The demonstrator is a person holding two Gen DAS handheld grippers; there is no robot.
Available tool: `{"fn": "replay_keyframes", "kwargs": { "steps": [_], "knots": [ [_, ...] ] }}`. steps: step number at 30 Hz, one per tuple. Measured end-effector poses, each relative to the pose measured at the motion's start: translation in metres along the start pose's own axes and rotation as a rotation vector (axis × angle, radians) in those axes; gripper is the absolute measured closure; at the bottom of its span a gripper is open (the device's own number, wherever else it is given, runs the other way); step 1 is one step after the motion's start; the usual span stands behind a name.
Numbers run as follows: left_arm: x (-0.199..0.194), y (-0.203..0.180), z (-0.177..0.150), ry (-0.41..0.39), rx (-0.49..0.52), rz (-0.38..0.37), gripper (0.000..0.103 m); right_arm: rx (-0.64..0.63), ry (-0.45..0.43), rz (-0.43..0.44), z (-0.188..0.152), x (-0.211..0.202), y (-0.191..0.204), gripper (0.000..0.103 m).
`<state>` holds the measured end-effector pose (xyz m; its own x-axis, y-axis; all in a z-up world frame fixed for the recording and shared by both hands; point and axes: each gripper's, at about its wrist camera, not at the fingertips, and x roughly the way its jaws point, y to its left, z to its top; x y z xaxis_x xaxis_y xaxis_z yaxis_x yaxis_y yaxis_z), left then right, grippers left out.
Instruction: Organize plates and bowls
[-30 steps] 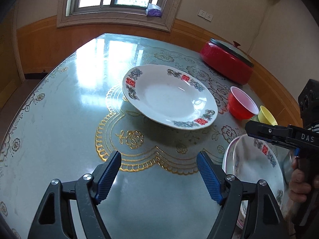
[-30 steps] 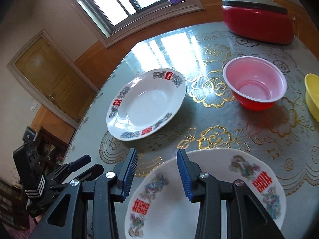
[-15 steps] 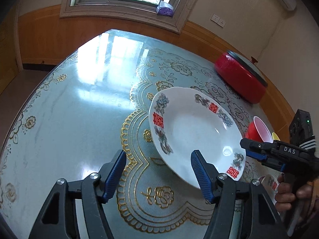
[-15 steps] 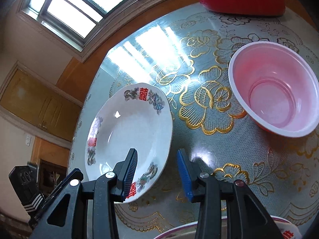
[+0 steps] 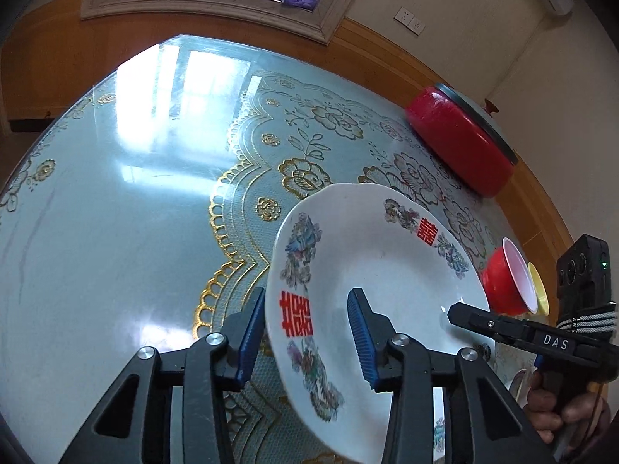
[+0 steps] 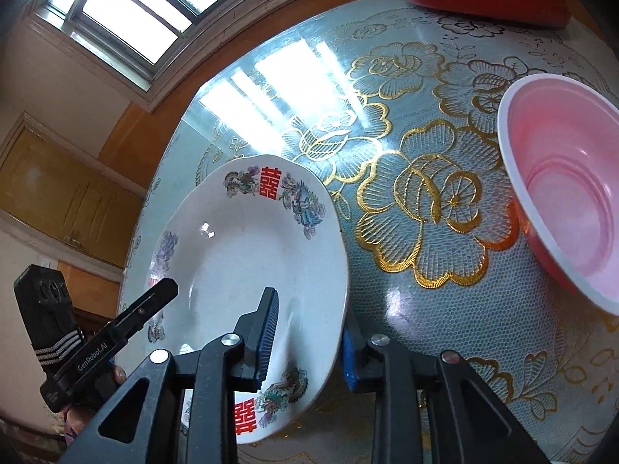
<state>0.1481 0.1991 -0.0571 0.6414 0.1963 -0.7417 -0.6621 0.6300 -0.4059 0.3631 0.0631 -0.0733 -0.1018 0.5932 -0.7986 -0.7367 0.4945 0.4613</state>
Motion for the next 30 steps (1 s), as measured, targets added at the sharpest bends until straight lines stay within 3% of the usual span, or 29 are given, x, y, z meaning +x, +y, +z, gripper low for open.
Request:
{"fn": "replay_keyframes", "kwargs": {
  "steps": [2, 4, 5, 10, 22, 30],
  "knots": [
    [0.003, -0.002, 0.003, -0.012, 0.006, 0.026, 0.067, -0.023, 0.000, -0.019, 0.001, 0.003, 0.004, 0.080],
    [0.002, -0.002, 0.002, -0.015, 0.010, 0.060, 0.077, -0.054, 0.000, -0.042, 0.000, 0.002, 0.007, 0.082],
    [0.001, -0.001, 0.000, -0.011, -0.001, 0.046, 0.079, -0.056, 0.001, -0.043, 0.000, 0.002, 0.006, 0.082],
    [-0.016, -0.008, -0.025, -0.003, 0.032, 0.046, 0.080, -0.069, 0.011, -0.040, -0.003, -0.001, 0.005, 0.082],
    [-0.047, -0.018, -0.062, -0.043, 0.006, 0.034, 0.083, -0.063, 0.076, 0.045, -0.013, -0.009, -0.005, 0.081],
    [-0.039, -0.014, -0.064, -0.042, -0.042, 0.076, 0.081, -0.153, 0.060, 0.007, -0.017, -0.007, 0.002, 0.082]
  ]
}}
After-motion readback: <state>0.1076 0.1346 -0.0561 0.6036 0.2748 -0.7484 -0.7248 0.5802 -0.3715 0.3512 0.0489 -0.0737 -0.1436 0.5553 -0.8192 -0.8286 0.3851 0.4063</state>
